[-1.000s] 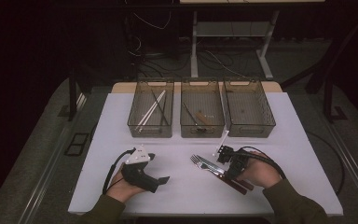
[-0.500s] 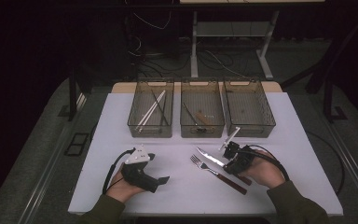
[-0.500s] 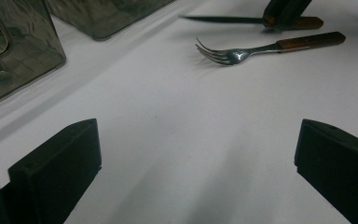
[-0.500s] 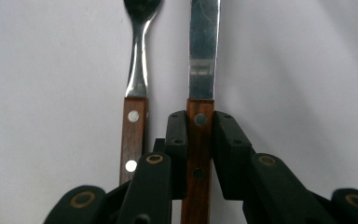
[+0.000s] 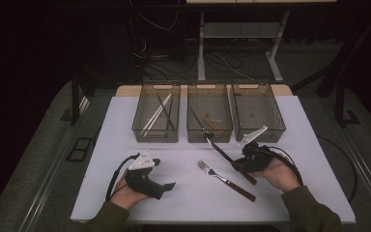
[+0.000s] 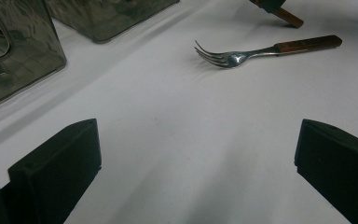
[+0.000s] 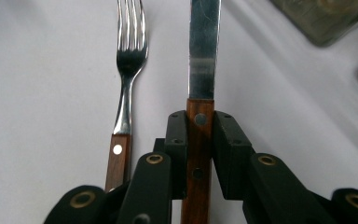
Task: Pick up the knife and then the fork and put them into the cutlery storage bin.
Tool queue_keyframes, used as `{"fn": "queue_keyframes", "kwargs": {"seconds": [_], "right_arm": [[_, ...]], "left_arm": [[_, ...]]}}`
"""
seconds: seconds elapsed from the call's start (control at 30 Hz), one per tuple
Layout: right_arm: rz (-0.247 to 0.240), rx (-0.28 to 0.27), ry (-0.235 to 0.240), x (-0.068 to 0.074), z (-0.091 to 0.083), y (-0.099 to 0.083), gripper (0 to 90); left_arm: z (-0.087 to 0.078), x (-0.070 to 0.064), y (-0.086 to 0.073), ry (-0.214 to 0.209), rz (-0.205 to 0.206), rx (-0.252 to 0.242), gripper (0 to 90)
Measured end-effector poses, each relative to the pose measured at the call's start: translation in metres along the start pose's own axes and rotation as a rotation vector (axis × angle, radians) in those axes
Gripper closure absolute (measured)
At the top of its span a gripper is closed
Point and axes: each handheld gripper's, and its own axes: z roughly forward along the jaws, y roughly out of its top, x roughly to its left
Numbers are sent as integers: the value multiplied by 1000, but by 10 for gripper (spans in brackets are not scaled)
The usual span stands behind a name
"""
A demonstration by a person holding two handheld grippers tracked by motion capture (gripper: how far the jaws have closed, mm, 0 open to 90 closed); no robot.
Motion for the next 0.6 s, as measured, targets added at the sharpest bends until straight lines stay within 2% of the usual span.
{"fn": "queue_keyframes", "kwargs": {"seconds": [0.3, 0.6], "right_arm": [[33, -139, 27, -8, -9, -5, 773], [52, -217, 36, -14, -16, -8, 773]], "left_arm": [[-1, 1, -1, -9, -3, -10, 0], [-1, 2, -1, -23, -10, -23, 0]]}}
